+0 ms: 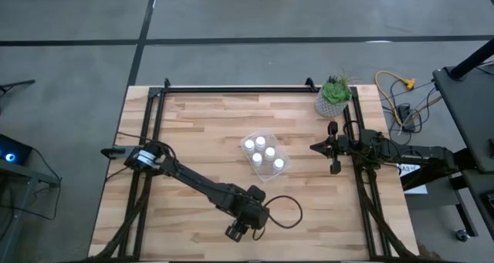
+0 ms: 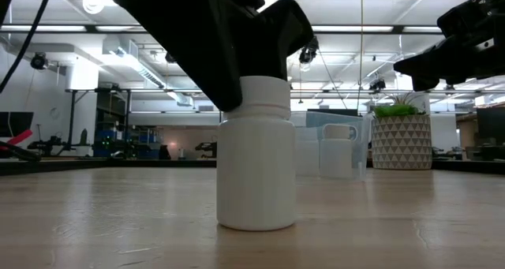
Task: Pick and place pill bottles into a basket
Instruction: Put the white pill bottle into the transparent bin
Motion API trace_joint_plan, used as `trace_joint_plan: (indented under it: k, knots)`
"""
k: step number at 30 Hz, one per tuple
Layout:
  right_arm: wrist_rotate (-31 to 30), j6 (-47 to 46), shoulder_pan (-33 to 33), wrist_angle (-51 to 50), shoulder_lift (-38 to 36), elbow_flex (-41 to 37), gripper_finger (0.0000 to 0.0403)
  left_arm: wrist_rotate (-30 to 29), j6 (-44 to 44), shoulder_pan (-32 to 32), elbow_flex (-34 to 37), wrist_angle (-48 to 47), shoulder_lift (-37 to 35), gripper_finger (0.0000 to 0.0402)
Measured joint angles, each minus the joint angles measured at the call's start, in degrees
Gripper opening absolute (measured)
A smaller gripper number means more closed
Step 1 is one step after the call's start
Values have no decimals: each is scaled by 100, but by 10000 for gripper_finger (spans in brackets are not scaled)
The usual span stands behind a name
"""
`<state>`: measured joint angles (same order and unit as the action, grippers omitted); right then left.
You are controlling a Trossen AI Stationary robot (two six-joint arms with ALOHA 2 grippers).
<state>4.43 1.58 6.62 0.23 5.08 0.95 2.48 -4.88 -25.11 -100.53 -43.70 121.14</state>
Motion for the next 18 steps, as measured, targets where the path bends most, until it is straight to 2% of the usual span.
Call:
trace_joint_plan:
  k: [18]
  knots:
    - [0, 2, 0, 0, -2, 0, 9, 25, 17, -1, 6, 261, 14, 228]
